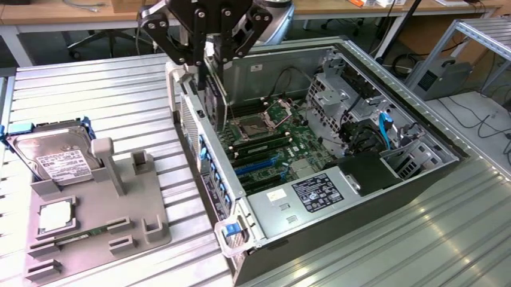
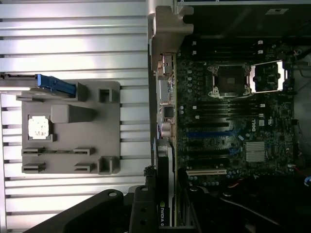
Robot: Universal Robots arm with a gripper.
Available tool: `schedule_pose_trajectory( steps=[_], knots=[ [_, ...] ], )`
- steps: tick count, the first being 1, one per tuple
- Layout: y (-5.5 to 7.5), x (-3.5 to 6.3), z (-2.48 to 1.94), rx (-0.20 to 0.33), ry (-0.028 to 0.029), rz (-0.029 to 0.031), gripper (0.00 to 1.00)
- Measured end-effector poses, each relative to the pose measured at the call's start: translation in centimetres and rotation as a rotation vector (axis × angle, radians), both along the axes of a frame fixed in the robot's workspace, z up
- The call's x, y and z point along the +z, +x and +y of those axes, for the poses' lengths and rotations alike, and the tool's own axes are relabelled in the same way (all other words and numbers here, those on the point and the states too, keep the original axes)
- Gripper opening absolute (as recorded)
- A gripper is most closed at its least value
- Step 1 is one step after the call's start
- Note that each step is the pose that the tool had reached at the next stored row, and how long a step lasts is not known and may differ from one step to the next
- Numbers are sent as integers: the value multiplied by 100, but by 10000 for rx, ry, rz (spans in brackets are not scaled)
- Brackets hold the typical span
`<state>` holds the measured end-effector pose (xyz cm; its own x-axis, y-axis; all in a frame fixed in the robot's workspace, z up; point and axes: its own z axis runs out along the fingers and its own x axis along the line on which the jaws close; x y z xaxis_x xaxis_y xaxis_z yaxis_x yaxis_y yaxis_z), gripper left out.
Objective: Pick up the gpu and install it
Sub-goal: 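Pick up the gpu and move the gpu toward the slot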
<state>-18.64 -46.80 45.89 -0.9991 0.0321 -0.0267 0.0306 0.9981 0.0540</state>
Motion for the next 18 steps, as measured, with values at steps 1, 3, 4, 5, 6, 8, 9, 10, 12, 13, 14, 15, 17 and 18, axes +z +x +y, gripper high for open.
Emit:
schedule_pose_trajectory(
  steps=[1,3,4,5,6,8,9,10,12,13,14,15,17,18],
  knots=[
    [43,-1,0,1,1,-1,27],
    [145,0,0,0,0,0,27],
    [190,0,1,1,0,0,27],
    [227,0,1,1,0,0,27],
    [278,0,1,0,0,0,27],
    [376,0,1,1,1,0,27],
    [420,0,1,1,1,-1,27],
    [461,0,1,0,1,0,27],
    [532,0,1,1,0,0,27],
    [573,0,1,1,0,0,27],
    [606,0,1,1,0,0,27],
    [663,0,1,0,0,0,27],
    [735,0,1,1,1,0,27],
    [764,0,1,1,0,0,27]
  ],
)
